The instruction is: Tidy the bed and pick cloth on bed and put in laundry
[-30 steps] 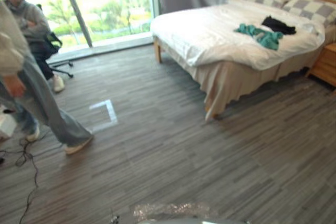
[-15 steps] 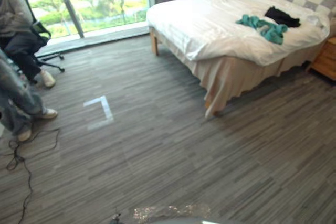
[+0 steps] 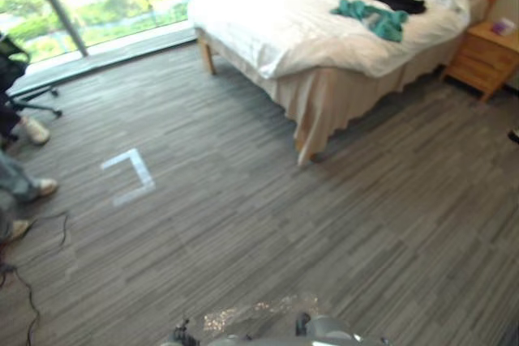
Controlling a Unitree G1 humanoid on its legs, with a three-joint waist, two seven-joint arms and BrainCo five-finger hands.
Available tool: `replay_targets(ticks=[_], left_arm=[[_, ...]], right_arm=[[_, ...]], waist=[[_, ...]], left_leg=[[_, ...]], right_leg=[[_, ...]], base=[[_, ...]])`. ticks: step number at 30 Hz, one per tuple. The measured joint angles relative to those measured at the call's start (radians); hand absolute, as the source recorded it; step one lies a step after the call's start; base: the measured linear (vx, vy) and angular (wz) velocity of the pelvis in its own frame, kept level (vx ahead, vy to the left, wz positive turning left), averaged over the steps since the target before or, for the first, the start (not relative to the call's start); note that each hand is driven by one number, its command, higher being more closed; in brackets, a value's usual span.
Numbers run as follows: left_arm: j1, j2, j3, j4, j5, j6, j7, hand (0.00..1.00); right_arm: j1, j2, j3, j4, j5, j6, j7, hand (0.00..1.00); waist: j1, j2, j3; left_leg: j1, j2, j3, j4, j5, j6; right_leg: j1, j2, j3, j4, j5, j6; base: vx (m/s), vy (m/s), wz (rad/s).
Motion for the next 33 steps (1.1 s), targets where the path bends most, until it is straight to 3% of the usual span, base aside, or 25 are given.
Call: replay_targets(ticks=[1, 2, 4, 7, 8, 9, 10, 11, 13, 14, 15, 16, 19, 20, 22, 23, 24, 25, 26, 27, 28, 30, 31, 32, 33], left_arm=[[-0.030, -0.009, -0.001, 0.002, 0.000, 0.001, -0.001, 0.00], [-0.051, -0.023, -0.001, 0.001, 0.001, 0.000, -0.001, 0.00], [-0.070, -0.028, 0.004, 0.001, 0.001, -0.001, -0.001, 0.00], [-0.074, -0.018, 0.040, 0.018, 0.004, -0.006, -0.001, 0.00], [-0.068, -0.023, 0.069, 0.027, 0.006, -0.008, -0.002, 0.00], [-0.052, -0.031, 0.089, 0.027, 0.006, -0.011, -0.001, 0.00], [-0.047, -0.051, 0.150, 0.019, 0.003, -0.022, -0.001, 0.00], [-0.051, -0.075, 0.183, 0.012, 0.002, -0.022, -0.001, 0.00], [-0.048, -0.113, 0.196, -0.011, -0.009, -0.023, -0.001, 0.00], [-0.046, -0.128, 0.197, -0.023, -0.010, -0.022, -0.002, 0.00], [-0.047, -0.131, 0.197, -0.042, -0.020, -0.030, 0.000, 0.00], [-0.048, -0.134, 0.194, -0.050, -0.035, -0.034, -0.001, 0.00], [-0.053, -0.139, 0.187, -0.099, -0.060, -0.054, -0.001, 0.00], [-0.069, -0.142, 0.169, -0.107, -0.068, -0.061, -0.001, 0.00], [-0.073, -0.140, 0.146, -0.118, -0.080, -0.065, -0.001, 0.00], [-0.074, -0.141, 0.121, -0.128, -0.081, -0.066, -0.001, 0.00], [-0.074, -0.142, 0.108, -0.130, -0.081, -0.066, -0.001, 0.00], [-0.082, -0.145, 0.094, -0.130, -0.081, -0.066, -0.001, 0.00], [-0.086, -0.147, 0.083, -0.129, -0.080, -0.064, -0.001, 0.00], [-0.086, -0.146, 0.082, -0.129, -0.080, -0.063, -0.001, 0.00], [-0.088, -0.142, 0.083, -0.132, -0.080, -0.064, -0.002, 0.00], [-0.090, -0.137, 0.083, -0.122, -0.081, -0.060, -0.002, 0.00], [-0.090, -0.130, 0.083, -0.120, -0.082, -0.059, -0.002, 0.00], [-0.090, -0.116, 0.083, -0.115, -0.083, -0.053, -0.002, 0.00], [-0.090, -0.108, 0.083, -0.107, -0.085, -0.050, -0.002, 0.00]], right_arm=[[-0.006, -0.002, -0.031, 0.001, 0.017, -0.002, 0.000, 0.00], [-0.018, -0.007, -0.056, 0.000, 0.040, -0.001, -0.002, 0.00], [-0.021, -0.007, -0.062, 0.000, 0.048, -0.001, -0.005, 0.00], [0.005, 0.014, -0.063, 0.001, 0.061, -0.002, -0.003, 0.00], [0.027, 0.026, -0.068, 0.000, 0.071, -0.002, -0.001, 0.00], [0.045, 0.034, -0.073, -0.003, 0.076, -0.002, 0.003, 0.00], [0.052, 0.034, -0.080, 0.004, 0.075, -0.003, 0.002, 0.00], [0.050, 0.023, -0.098, 0.005, 0.074, -0.005, 0.004, 0.00], [0.047, 0.011, -0.096, 0.002, 0.074, -0.007, 0.001, 0.00], [0.046, 0.008, -0.091, -0.002, 0.073, -0.007, 0.000, 0.00], [0.033, 0.002, -0.062, 0.001, 0.073, -0.006, -0.003, 0.00], [0.027, -0.021, -0.012, 0.002, 0.072, -0.009, -0.002, 0.00], [-0.032, -0.033, 0.047, -0.001, 0.071, -0.020, -0.004, 0.00], [-0.076, -0.033, 0.061, 0.000, 0.071, -0.024, -0.003, 0.00], [-0.116, -0.025, 0.062, -0.003, 0.071, -0.029, -0.001, 0.00], [-0.129, -0.019, 0.062, -0.007, 0.071, -0.032, -0.001, 0.00], [-0.130, -0.019, 0.062, -0.011, 0.071, -0.035, -0.001, 0.00], [-0.127, -0.019, 0.061, -0.022, 0.071, -0.037, -0.002, 0.00], [-0.121, -0.021, 0.061, -0.022, 0.070, -0.033, -0.004, 0.00], [-0.113, -0.020, 0.061, -0.022, 0.069, -0.032, -0.004, 0.00], [-0.091, 0.002, 0.062, -0.021, 0.062, -0.030, -0.004, 0.00], [-0.085, 0.002, 0.059, -0.020, 0.042, -0.029, -0.001, 0.00], [-0.091, 0.011, 0.052, -0.019, 0.031, -0.030, 0.001, 0.00], [-0.092, 0.020, 0.034, -0.019, 0.028, -0.029, 0.001, 0.00], [-0.093, 0.026, 0.025, -0.016, 0.025, -0.028, 0.002, 0.00]], waist=[[-0.004, 0.026, 0.021], [-0.006, 0.045, 0.043], [-0.003, 0.068, 0.054], [-0.016, 0.026, 0.040], [-0.033, 0.018, 0.029], [-0.032, 0.015, 0.011], [-0.023, 0.009, 0.004], [-0.025, 0.037, -0.001], [-0.026, 0.060, -0.002], [-0.024, 0.055, 0.002], [-0.017, 0.057, 0.005], [-0.010, 0.048, 0.011], [0.022, 0.022, 0.018], [0.042, 0.019, 0.022], [0.043, 0.017, 0.025], [0.049, 0.017, 0.025], [0.053, 0.023, 0.025], [0.061, 0.039, 0.027], [0.064, 0.056, 0.021], [0.069, 0.054, 0.020], [0.085, 0.024, 0.002], [0.077, -0.006, -0.006], [0.080, -0.012, -0.001], [0.078, -0.040, 0.005], [0.073, -0.042, 0.011]], left_leg=[[0.009, 0.027, -0.001, -0.008, 0.006, -0.003], [0.005, 0.072, 0.003, -0.002, -0.007, -0.024], [0.008, 0.117, 0.018, 0.005, -0.028, -0.057], [0.045, 0.165, 0.029, 0.024, -0.066, -0.125], [0.084, 0.186, 0.036, 0.020, -0.083, -0.128], [0.103, 0.191, 0.043, 0.028, -0.082, -0.122], [0.090, 0.235, 0.058, 0.134, -0.063, -0.093], [0.034, 0.312, 0.046, 0.298, -0.014, -0.039], [-0.034, 0.384, 0.040, 0.477, 0.159, 0.041], [-0.061, 0.419, 0.033, 0.590, 0.233, 0.048], [-0.104, 0.446, 0.014, 0.768, 0.203, 0.016], [-0.138, 0.431, -0.028, 0.892, 0.121, -0.051], [-0.244, 0.310, -0.027, 0.961, -0.038, -0.076], [-0.330, 0.232, -0.023, 0.890, -0.103, -0.098], [-0.399, 0.158, -0.001, 0.734, -0.116, -0.086], [-0.430, 0.093, -0.001, 0.550, -0.104, -0.093], [-0.443, 0.071, -0.001, 0.442, -0.084, -0.099], [-0.472, 0.056, -0.002, 0.312, -0.042, -0.083], [-0.514, 0.060, -0.020, 0.271, -0.023, -0.057], [-0.520, 0.057, -0.036, 0.286, 0.015, -0.022], [-0.516, 0.022, -0.046, 0.321, 0.058, 0.018], [-0.463, -0.017, -0.052, 0.283, 0.069, 0.072], [-0.394, -0.034, -0.049, 0.245, 0.082, 0.093], [-0.322, -0.054, -0.056, 0.229, 0.052, 0.110], [-0.268, -0.063, -0.070, 0.228, 0.030, 0.112]], right_leg=[[-0.043, -0.002, -0.042, 0.098, 0.020, 0.038], [-0.101, -0.002, -0.074, 0.127, -0.014, 0.007], [-0.206, -0.046, -0.072, 0.113, -0.008, 0.028], [-0.297, -0.159, -0.069, -0.023, 0.100, 0.072], [-0.301, -0.181, -0.069, -0.034, 0.108, 0.083], [-0.300, -0.170, -0.069, -0.034, 0.114, 0.082], [-0.313, -0.141, -0.053, 0.017, 0.212, 0.044], [-0.289, -0.098, -0.063, 0.019, 0.200, 0.008], [-0.241, -0.048, -0.072, 0.010, 0.149, -0.029], [-0.197, -0.024, -0.068, -0.001, 0.123, -0.054], [-0.115, 0.018, -0.053, -0.041, 0.107, -0.072], [-0.030, 0.045, -0.036, -0.091, 0.105, -0.075], [0.137, 0.062, 0.025, -0.225, 0.100, -0.081], [0.191, 0.060, 0.047, -0.278, 0.101, -0.081], [0.249, 0.056, 0.062, -0.321, 0.092, -0.074], [0.295, 0.050, 0.066, -0.347, 0.069, -0.059], [0.318, 0.051, 0.067, -0.359, 0.051, -0.050], [0.361, 0.067, 0.068, -0.383, 0.013, -0.036], [0.400, 0.085, 0.070, -0.385, -0.022, -0.018], [0.420, 0.084, 0.076, -0.382, -0.041, -0.006], [0.426, 0.052, 0.099, -0.335, -0.094, 0.012], [0.353, 0.001, 0.118, -0.107, -0.124, 0.037], [0.275, -0.027, 0.138, 0.125, -0.104, 0.097], [0.201, -0.059, 0.168, 0.351, -0.043, 0.227], [0.165, -0.080, 0.161, 0.474, -0.044, 0.227]], base=[[0.13, -0.131, 0.02], [0.13, -0.117, -0.03], [0.21, -0.127, -0.12], [0.40, -0.294, -0.03], [0.56, -0.405, 0.11], [0.68, -0.450, -0.21], [0.70, -0.520, -0.51], [0.85, -0.642, -0.65], [0.65, -0.500, -0.42], [0.62, -0.393, -0.49], [0.86, -0.497, -0.66], [0.83, -0.445, -0.72], [0.64, -0.238, -0.63], [0.53, -0.112, -0.57], [0.50, -0.051, -0.43], [0.49, -0.001, -0.30], [0.47, 0.035, -0.34], [0.56, 0.103, -0.25], [0.48, 0.139, -0.24], [0.56, 0.220, -0.34], [0.62, 0.199, -0.35], [0.62, 0.198, -0.35], [0.59, 0.249, -0.20], [0.72, 0.274, 0.00], [0.59, 0.189, 0.38]])
